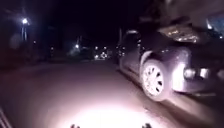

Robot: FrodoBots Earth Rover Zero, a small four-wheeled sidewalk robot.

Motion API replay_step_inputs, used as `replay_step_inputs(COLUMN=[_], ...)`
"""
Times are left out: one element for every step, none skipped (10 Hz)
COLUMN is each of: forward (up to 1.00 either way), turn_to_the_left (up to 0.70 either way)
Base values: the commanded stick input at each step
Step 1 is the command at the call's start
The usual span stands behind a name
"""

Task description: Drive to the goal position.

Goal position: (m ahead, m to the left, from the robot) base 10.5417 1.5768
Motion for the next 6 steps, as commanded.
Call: replay_step_inputs(forward=[0.85,0.85,0.85,0.85,0.85,0.85], turn_to_the_left=[0.34,0.34,0.3,0.12,0.04,0.02])
